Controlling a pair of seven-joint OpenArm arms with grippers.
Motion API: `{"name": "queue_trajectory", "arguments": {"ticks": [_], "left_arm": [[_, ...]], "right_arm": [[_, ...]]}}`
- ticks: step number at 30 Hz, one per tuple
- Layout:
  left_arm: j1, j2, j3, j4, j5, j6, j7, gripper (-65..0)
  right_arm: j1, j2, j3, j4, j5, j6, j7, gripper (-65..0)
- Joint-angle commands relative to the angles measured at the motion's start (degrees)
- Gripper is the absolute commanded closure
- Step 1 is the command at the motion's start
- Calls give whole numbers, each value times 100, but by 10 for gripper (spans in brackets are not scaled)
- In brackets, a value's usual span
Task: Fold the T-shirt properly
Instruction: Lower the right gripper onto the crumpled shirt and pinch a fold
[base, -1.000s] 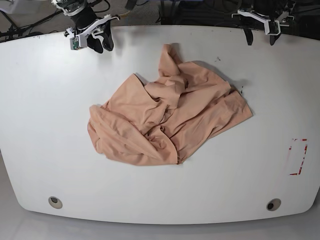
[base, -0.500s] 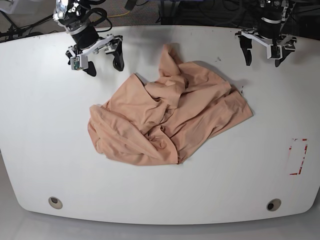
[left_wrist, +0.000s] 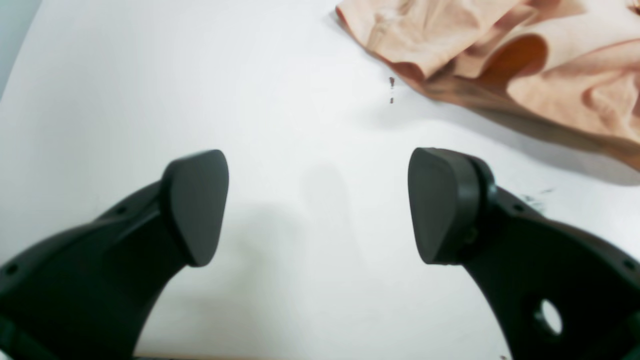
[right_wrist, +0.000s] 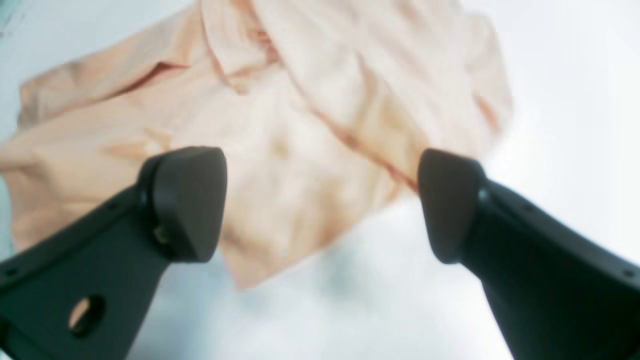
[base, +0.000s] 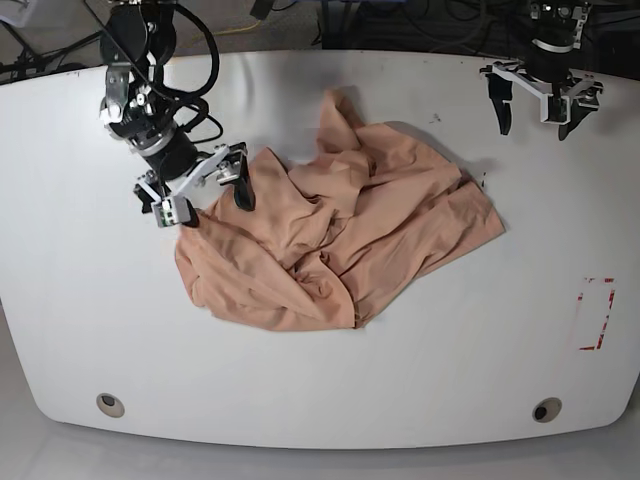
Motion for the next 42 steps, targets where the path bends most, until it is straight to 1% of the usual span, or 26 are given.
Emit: {"name": "queue_trajectory", "arguments": {"ticks": [1,5,9,16,23,25,27,31,33,34,35,37,40,41,42], "left_arm": [[42,-35,-44,99,3,16,-97,-525],[139,-17,-158,99,3,16,-97,-525],[165,-9,-167,99,12,16,-97,-525],[157,-17,-193,99,12,16,-97,-525],[121,-17,-193,99,12,16,-97,-525],[121,-17,-193,99,12,16,-97,-525],[113,-17,-193,99,12,16,-97,-525],[60,-35,-193,99,12,16,-97,-525],[-72,-35,-193,99,12,16,-97,-525],[-125,-35,-193,99,12,16,-97,-525],[-177,-35,-193,99,12,16,-97,-525],[-283,-35,-193,99,12,16,-97,-525],[-450,-35,-193,99,12,16,-97,-525],[-503,-35,-193,99,12,16,-97,-525],[-547,-35,-193,99,12,16,-97,-525]], "right_arm": [[262,149,-108,-277,-92,-9,72,-575],[798,201,-416,-699,-285,0,80,-575],[1273,201,-486,-1077,-575,9,80,-575],[1950,201,-926,-1692,-663,9,80,-575],[2117,131,-935,-1824,-654,9,80,-574],[2178,131,-935,-1912,-654,9,80,-561],[2231,87,-935,-2193,-663,9,80,-517],[2433,87,-935,-2624,-663,9,98,-461],[2460,87,-926,-2659,-663,9,98,-431],[2460,87,-926,-2659,-663,9,98,-406],[2460,87,-926,-2659,-663,9,98,-371],[2460,78,-917,-2659,-663,9,98,-265],[2425,61,-908,-2633,-663,9,98,-75],[2416,61,-908,-2633,-663,0,98,-27],[2416,61,-908,-2624,-663,0,98,0]]}}
